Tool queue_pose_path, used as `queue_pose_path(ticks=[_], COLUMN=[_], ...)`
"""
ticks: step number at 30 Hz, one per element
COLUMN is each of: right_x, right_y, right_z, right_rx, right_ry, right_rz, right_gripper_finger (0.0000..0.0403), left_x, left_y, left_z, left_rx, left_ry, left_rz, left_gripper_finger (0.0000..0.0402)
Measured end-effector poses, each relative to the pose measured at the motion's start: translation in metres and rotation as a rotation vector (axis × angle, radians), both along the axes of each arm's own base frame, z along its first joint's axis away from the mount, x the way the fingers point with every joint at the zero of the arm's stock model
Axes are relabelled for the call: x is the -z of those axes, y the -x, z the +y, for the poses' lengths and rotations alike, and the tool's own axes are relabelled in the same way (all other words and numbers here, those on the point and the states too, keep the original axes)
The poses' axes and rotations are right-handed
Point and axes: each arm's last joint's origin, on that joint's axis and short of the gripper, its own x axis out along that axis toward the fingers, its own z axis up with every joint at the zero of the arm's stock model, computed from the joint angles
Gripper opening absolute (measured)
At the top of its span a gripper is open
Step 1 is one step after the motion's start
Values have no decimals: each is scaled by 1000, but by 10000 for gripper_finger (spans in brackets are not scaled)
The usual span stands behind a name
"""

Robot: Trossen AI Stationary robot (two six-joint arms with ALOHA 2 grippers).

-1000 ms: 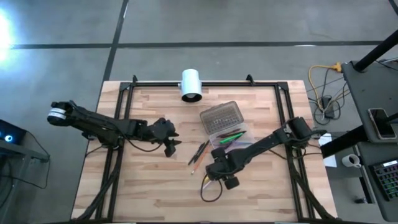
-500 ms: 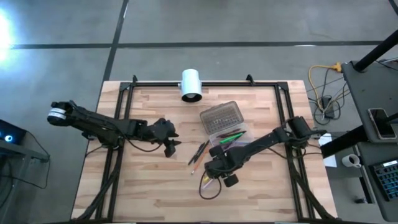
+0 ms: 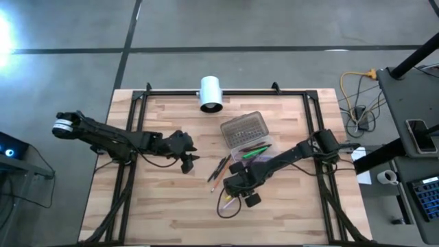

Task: Pick & place school supplies into a supply box
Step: Put the yellow pen into the supply box

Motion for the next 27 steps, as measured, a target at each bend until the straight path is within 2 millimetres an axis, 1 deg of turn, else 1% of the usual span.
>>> queue_pose_path(ticks=[3,5,13,15,17,18,19,20,22,24,26,27], right_x=[1,2,3,0,-5,-11,-20,-33,-67,-96,-116,-123], right_y=[-1,-1,-5,-6,-8,-10,-12,-14,-15,-11,-4,1], right_z=[0,-2,-14,-15,-17,-17,-18,-17,-17,-18,-26,-34], right_rx=[-3,1,35,48,79,97,112,127,152,185,226,256], right_ry=[-1,-4,-11,-6,2,5,-3,-14,-48,-57,-33,0], right_rz=[2,6,7,-3,-17,-30,-47,-77,-158,-230,-270,-275], right_gripper_finger=[121,109,28,18,18,19,20,20,20,20,20,20], left_x=[0,0,1,1,1,1,1,1,1,1,1,1], left_y=[0,0,0,0,0,0,0,0,0,0,0,0], left_z=[0,0,0,0,0,0,0,0,0,0,0,0], left_rx=[0,0,0,0,0,0,0,0,0,0,0,0], left_ry=[0,0,0,0,0,0,0,0,0,0,0,0], left_rz=[1,1,2,2,2,2,3,2,2,2,2,2], left_gripper_finger=[170,170,170,170,170,170,170,170,170,170,170,170])
